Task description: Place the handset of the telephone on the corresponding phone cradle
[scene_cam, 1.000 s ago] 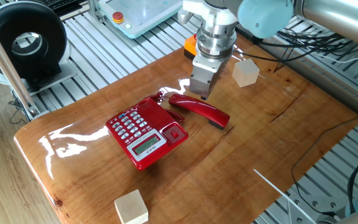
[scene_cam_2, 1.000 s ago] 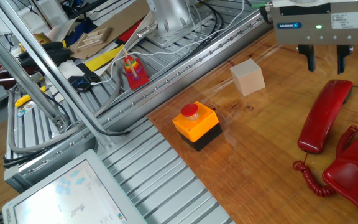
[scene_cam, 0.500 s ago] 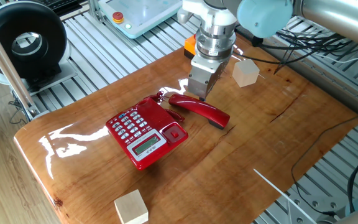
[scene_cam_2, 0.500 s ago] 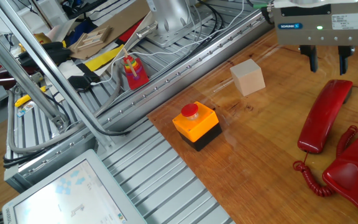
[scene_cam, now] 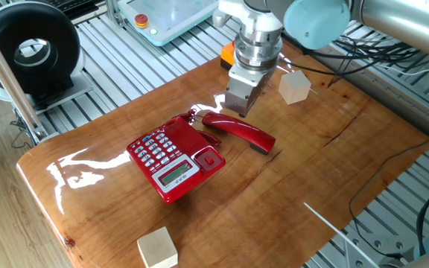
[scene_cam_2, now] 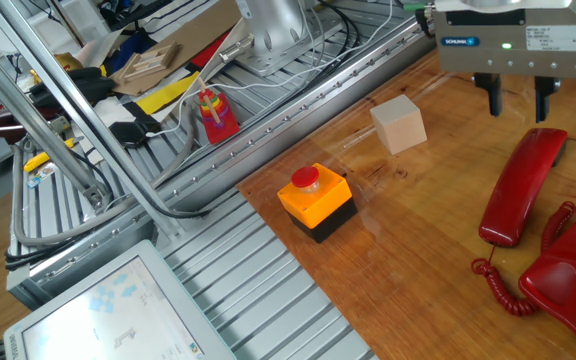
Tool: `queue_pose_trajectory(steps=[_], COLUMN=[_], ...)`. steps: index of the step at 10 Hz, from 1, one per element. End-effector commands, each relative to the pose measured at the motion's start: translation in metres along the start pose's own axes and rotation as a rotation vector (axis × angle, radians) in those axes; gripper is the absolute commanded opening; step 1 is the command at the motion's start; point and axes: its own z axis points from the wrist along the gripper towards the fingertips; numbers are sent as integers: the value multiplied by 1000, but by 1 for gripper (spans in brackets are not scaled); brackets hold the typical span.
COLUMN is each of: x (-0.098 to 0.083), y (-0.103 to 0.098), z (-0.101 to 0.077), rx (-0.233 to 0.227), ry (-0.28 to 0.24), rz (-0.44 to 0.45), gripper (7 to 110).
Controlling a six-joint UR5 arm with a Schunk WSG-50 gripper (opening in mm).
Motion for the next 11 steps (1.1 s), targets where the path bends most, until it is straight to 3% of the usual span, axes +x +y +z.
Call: queue_pose_trajectory(steps=[1,4,7,8,10,11], x=[-2,-8,-21,-32,-45,-46], y=[9,17,24,28,15,8], z=[-1,-2,0,21,49,56], rx=[-38,-71,-99,-115,-65,-41], ry=[-8,-30,-85,-90,-89,-90], rz=[20,24,-60,-52,-76,-103], gripper=[44,44,44,44,44,66])
